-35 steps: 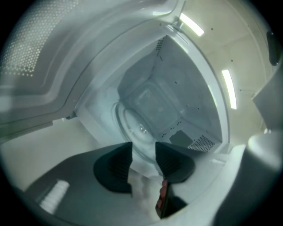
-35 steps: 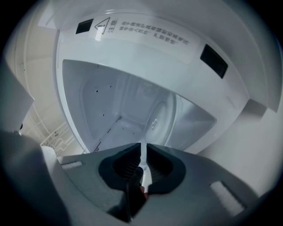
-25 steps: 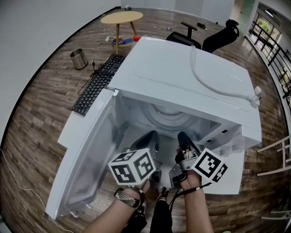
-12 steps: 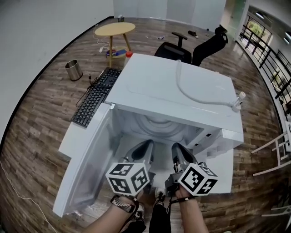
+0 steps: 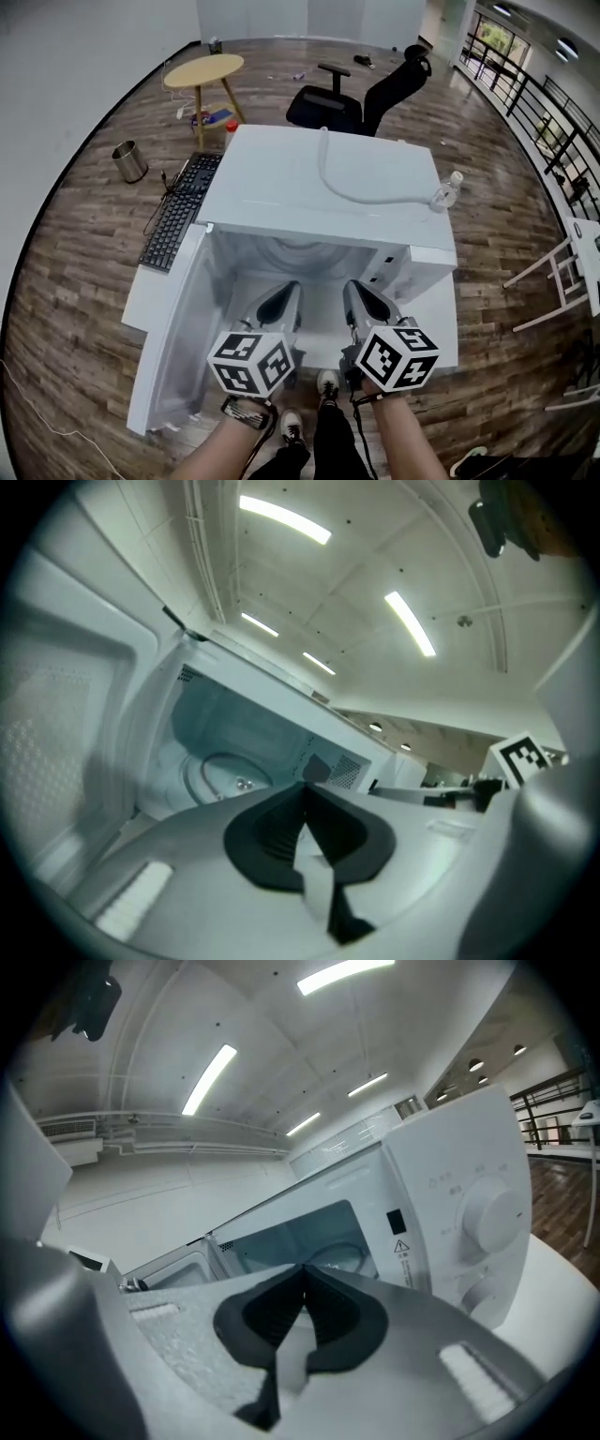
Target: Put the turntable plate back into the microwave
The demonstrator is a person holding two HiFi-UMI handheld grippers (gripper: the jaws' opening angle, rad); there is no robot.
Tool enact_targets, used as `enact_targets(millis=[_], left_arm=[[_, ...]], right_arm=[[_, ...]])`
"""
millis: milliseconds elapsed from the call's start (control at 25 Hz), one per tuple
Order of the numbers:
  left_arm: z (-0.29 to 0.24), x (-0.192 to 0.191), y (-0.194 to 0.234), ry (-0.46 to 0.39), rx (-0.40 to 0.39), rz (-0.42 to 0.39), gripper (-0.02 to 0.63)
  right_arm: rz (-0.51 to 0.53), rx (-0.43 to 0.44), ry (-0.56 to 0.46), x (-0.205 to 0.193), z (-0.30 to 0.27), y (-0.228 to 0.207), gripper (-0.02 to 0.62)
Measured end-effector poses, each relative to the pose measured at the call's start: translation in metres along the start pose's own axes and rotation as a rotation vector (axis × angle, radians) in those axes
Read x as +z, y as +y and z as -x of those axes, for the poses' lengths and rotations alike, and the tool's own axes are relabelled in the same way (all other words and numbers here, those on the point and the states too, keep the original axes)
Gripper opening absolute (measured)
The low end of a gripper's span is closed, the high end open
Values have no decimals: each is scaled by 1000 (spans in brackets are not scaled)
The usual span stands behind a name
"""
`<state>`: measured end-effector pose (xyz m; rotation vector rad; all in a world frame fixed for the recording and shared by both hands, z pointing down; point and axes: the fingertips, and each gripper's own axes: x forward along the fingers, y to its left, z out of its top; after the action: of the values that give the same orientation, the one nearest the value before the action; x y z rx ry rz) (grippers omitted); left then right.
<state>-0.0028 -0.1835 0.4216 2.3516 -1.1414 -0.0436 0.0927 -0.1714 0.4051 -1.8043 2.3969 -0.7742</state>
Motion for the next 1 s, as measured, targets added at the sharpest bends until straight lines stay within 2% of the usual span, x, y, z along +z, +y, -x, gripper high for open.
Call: enact_targets(millis=[160,440,680,840,920,1000], left_arm=[[9,8,-10,7,3,-48,6],[19,43,-40,-16,-42,-231,6],[33,77,-58,-66,-76,-293,6],[42,98,-70,-94,-81,-425,6],[46,109,-72,-109,-74,-514,6],[48,120,-74,-122,-78,-562,6]], right_arm=[[7,-2,-13,13,12,6,2],[26,3,-92,60,40,13,2],[100,-4,-167,99,61,30,2],[138,-5,-203,113,74,40,2],[189,-11,-217,117,80,43,2],[250,-16,-228,122,85,41,2]])
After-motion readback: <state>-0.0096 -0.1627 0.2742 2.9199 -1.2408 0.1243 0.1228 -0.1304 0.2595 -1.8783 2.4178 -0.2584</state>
